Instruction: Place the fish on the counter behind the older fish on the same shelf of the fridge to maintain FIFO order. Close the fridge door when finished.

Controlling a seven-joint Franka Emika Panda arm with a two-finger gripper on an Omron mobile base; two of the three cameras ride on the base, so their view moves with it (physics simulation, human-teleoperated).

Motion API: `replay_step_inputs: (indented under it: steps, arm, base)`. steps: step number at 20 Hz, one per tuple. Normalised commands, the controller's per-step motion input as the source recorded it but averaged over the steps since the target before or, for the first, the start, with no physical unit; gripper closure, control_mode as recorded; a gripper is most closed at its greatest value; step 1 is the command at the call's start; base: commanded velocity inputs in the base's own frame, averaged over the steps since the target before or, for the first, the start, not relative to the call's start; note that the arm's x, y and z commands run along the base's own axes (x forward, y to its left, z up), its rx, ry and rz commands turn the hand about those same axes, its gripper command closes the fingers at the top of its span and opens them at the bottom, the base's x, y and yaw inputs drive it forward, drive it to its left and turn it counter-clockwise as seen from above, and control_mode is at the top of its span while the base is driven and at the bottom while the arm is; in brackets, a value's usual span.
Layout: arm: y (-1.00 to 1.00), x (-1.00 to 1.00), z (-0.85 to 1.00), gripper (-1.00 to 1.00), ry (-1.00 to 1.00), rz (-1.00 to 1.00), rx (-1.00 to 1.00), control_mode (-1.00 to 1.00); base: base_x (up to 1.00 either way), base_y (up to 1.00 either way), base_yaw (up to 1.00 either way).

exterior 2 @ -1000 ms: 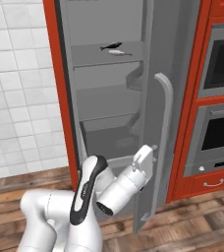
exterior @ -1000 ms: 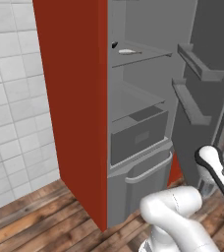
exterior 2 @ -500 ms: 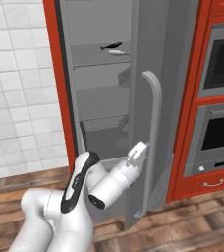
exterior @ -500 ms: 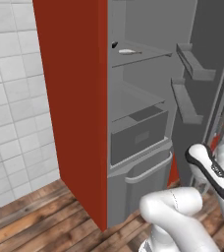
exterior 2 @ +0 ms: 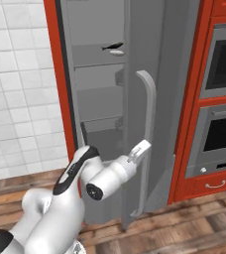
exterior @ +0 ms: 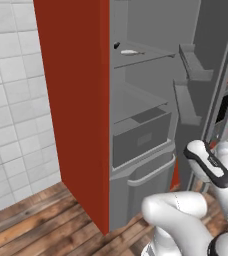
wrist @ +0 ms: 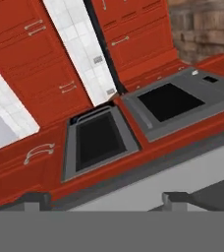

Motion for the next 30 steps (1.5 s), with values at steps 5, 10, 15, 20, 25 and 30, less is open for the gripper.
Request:
replay_step_inputs:
  steps: [5, 10, 15, 20, 25, 30]
  arm:
    - [0.45, 0.90, -0.10, -1.00, 0.36, 0.40, 0.00, -1.00]
    - [0.58, 0.98, -0.17, -1.00, 0.36, 0.35, 0.00, -1.00]
    - [0.67, 1.00, -0.11, -1.00, 0.37, 0.33, 0.00, -1.00]
    - [0.69, 1.00, -0.07, -1.00, 0.34, 0.30, 0.00, -1.00]
    - [0.58, 1.00, 0.17, -1.00, 0.38, 0.30, 0.00, -1.00]
    - [0.29, 0.95, 0.44, -1.00, 0.48, 0.36, 0.00, -1.00]
  base:
    - [0.00, 0.00, 0.00]
    - [0.00, 0.00, 0.00]
    - [0.00, 0.00, 0.00]
    - [0.00, 0.00, 0.00]
    - [0.00, 0.00, 0.00]
    - [0.00, 0.00, 0.00]
